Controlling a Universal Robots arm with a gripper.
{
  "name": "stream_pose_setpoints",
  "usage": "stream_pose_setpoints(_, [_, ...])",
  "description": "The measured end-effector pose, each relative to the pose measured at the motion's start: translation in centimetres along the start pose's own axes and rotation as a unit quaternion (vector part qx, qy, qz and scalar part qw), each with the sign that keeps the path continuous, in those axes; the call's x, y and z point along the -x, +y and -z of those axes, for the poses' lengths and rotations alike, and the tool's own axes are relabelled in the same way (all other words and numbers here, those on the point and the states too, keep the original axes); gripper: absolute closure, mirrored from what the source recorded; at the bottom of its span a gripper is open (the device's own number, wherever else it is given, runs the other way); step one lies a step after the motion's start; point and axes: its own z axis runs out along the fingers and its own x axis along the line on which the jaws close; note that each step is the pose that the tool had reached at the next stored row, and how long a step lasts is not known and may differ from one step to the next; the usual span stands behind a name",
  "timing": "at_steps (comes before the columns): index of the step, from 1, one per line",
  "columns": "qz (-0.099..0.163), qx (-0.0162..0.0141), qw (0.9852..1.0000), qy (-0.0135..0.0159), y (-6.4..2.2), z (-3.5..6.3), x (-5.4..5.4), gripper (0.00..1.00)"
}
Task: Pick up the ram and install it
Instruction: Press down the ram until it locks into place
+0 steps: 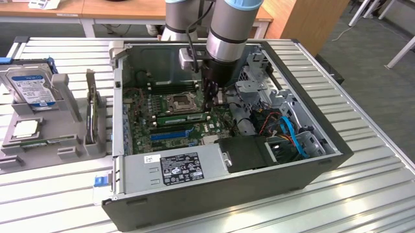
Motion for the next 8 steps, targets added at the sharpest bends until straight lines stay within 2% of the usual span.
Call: stream_pose_setpoints(8, [0.0, 0.0, 1.0, 0.0001, -0.01, -0.2, -0.01, 0.9])
